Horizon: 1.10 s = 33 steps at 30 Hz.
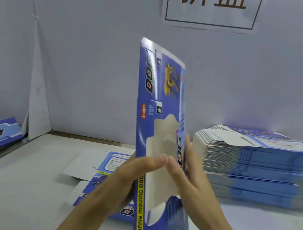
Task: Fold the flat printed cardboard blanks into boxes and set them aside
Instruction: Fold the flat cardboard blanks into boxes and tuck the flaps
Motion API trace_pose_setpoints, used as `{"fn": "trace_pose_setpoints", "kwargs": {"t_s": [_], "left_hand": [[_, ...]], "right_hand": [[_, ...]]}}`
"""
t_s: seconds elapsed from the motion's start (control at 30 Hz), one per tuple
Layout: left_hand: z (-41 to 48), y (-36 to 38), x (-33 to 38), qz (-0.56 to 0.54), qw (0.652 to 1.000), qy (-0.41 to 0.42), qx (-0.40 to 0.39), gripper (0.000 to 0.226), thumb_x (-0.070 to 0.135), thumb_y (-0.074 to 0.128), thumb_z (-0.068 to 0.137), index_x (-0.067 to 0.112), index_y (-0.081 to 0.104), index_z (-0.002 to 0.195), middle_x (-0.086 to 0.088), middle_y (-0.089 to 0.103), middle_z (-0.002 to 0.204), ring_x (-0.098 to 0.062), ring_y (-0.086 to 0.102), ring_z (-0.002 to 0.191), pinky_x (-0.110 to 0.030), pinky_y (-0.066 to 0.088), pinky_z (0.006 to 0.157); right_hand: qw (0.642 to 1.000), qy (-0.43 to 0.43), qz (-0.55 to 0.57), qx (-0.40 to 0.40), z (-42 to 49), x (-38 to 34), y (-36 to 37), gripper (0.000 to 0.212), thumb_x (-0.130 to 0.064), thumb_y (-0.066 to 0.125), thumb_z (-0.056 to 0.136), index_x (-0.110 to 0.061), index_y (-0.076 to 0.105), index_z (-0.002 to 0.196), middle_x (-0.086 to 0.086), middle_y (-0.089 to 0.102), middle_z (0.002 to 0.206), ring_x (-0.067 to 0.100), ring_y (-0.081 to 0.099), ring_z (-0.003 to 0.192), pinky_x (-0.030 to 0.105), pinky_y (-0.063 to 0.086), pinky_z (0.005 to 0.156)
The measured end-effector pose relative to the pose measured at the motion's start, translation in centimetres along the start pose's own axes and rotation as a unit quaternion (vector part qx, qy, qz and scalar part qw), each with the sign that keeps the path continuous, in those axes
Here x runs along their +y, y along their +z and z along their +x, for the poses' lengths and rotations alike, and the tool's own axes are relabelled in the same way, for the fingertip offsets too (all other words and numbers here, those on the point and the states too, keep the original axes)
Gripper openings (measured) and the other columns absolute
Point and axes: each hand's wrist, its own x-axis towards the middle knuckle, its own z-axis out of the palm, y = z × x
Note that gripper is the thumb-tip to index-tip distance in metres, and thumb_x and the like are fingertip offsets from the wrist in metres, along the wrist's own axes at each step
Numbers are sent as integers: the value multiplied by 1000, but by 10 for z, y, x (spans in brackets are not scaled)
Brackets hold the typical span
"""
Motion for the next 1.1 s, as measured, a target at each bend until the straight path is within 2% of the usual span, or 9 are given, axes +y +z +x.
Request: {"fn": "trace_pose_setpoints", "kwargs": {"t_s": [0.07, 0.13, 0.2, 0.3, 0.5, 0.57, 0.77, 0.97, 1.1], "left_hand": [[0, -3, 2, -45, 999, 14, 17, 29, 35, 72, 70, 32, 75, 99, -3, 75, 101, -23, 72, 91, -30, 58, 69], [1, -12, 4, -63, 996, 14, 62, 24, 34, 66, 74, 31, 76, 96, -5, 75, 100, -25, 72, 90, -30, 57, 66], [1, -22, 7, -44, 996, -3, 76, 20, 37, 68, 77, 31, 76, 94, -8, 74, 101, -27, 72, 90, -30, 57, 63], [1, -31, 6, -19, 996, -28, 88, 32, 35, 75, 69, 23, 73, 98, -12, 74, 98, -31, 73, 85, -32, 58, 59], [9, -36, -7, -3, 989, -42, 140, 55, 37, 68, 67, 12, 60, 115, -11, 75, 97, -31, 73, 85, -37, 59, 63], [9, -40, -8, -4, 989, -48, 141, 52, 38, 68, 69, 13, 63, 115, -12, 74, 102, -32, 72, 91, -39, 59, 69], [5, -49, -3, 88, 989, -68, 101, 49, 35, 73, 64, 11, 64, 106, -15, 74, 95, -35, 73, 81, -34, 59, 60], [5, -47, -3, 84, 989, -67, 100, 52, 36, 78, 68, 10, 62, 110, -15, 74, 98, -35, 72, 85, -37, 60, 67], [5, -49, -3, 94, 987, -73, 110, 54, 37, 71, 64, 9, 60, 109, -13, 75, 94, -33, 73, 80, -30, 58, 59]], "right_hand": [[999, 14, -3, 29, 2, 0, -3, 79, -73, 56, 76, -46, 31, 146, -29, 35, 150, -5, 26, 142, 36, 32, 116], [993, 42, 52, 93, 4, 1, -16, 76, -59, 71, 76, -40, 38, 142, -25, 55, 135, -1, 51, 127, 25, 48, 101], [987, 105, 76, 91, 6, -1, -30, 91, -55, 79, 63, -36, 37, 142, -18, 69, 114, 8, 69, 103, 31, 56, 85], [983, 171, 51, 41, 5, -2, -44, 83, -56, 88, 54, -26, 57, 126, -7, 75, 103, 16, 73, 89, 38, 55, 77], [967, 175, 131, 130, 3, 8, -42, 42, -21, 87, 57, -22, 72, 97, 4, 77, 86, 24, 75, 70, 30, 56, 50], [965, 164, 155, 134, 4, 9, -39, 41, -23, 85, 61, -20, 71, 100, 6, 77, 87, 25, 75, 72, 30, 56, 50], [953, 196, 225, 59, 5, 10, -42, 56, -28, 82, 59, -14, 68, 111, 15, 75, 101, 34, 74, 86, 40, 59, 61], [956, 183, 215, 76, 6, 10, -42, 51, -30, 82, 58, -18, 70, 106, 13, 76, 98, 33, 74, 84, 41, 59, 62], [958, 177, 207, 85, 6, 11, -41, 35, -30, 80, 59, -26, 74, 93, 10, 76, 96, 31, 74, 83, 42, 58, 63]]}}
